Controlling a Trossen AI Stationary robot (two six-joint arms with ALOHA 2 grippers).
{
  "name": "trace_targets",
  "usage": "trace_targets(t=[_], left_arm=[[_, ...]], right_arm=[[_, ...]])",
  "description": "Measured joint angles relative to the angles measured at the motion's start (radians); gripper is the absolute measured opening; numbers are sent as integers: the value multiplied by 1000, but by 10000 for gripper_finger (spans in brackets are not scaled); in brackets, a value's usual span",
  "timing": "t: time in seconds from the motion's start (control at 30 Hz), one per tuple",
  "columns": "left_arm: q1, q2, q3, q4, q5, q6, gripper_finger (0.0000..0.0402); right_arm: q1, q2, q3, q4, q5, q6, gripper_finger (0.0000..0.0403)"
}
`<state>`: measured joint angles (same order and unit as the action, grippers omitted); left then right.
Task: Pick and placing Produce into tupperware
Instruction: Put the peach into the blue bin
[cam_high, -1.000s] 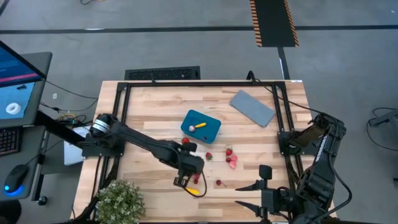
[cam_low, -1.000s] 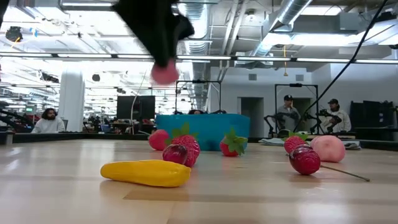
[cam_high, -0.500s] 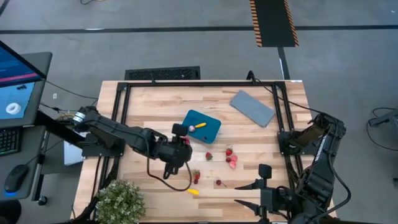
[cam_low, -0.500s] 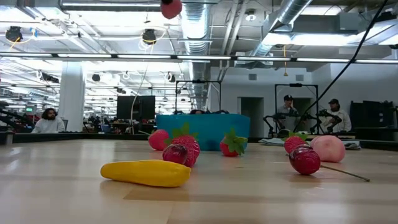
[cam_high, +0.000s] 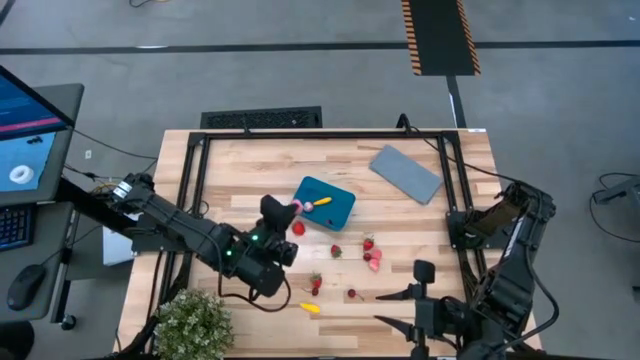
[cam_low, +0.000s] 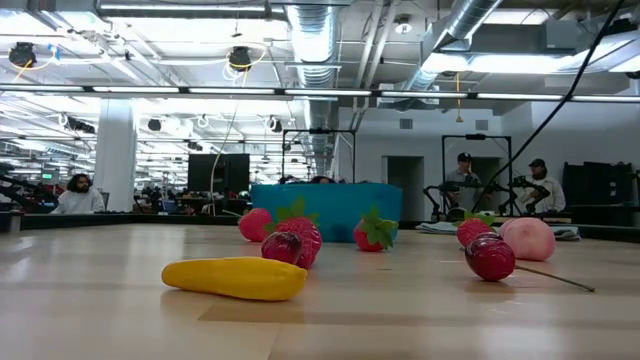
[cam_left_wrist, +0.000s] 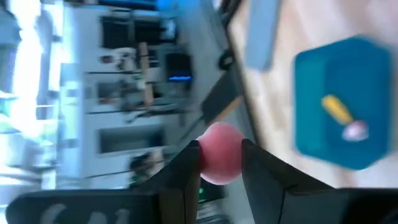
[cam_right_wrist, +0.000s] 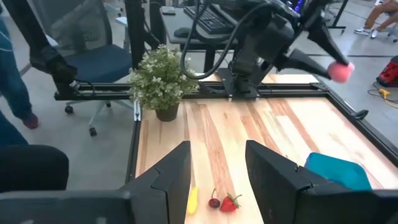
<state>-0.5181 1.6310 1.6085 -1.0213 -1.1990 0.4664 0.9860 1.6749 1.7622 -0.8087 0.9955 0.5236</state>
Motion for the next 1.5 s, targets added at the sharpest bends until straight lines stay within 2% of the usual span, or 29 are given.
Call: trace_targets(t=[0.2, 0.33, 0.4, 0.53, 0.73, 0.93, 1.23, 1.4, 1.5], left_arm=[[0, 0, 0, 5, -155, 72, 89], [0, 0, 0, 46, -197, 112, 89], [0, 0, 0, 111, -183, 84, 89], [5, -24, 0, 231, -7, -133, 89], [-12, -56, 0, 351, 192, -421, 89], [-30, -71, 0, 453, 373, -660, 89], [-39, -76, 0, 668, 728, -985, 89], [-46, -76, 0, 737, 824, -1157, 89], [-47, -76, 0, 772, 916, -1255, 89]], right_arm=[[-16, 0, 0, -1, -11, 0, 175], [-15, 0, 0, 0, -12, 0, 175], [-15, 0, 0, -1, -12, 0, 175], [-15, 0, 0, -13, -12, 0, 175], [-12, 0, 0, -25, -24, 0, 175], [-12, 0, 0, -49, -26, 0, 175], [-12, 0, 0, -57, -27, 0, 175], [-11, 0, 0, -59, -30, 0, 175], [-10, 0, 0, -59, -30, 0, 175]])
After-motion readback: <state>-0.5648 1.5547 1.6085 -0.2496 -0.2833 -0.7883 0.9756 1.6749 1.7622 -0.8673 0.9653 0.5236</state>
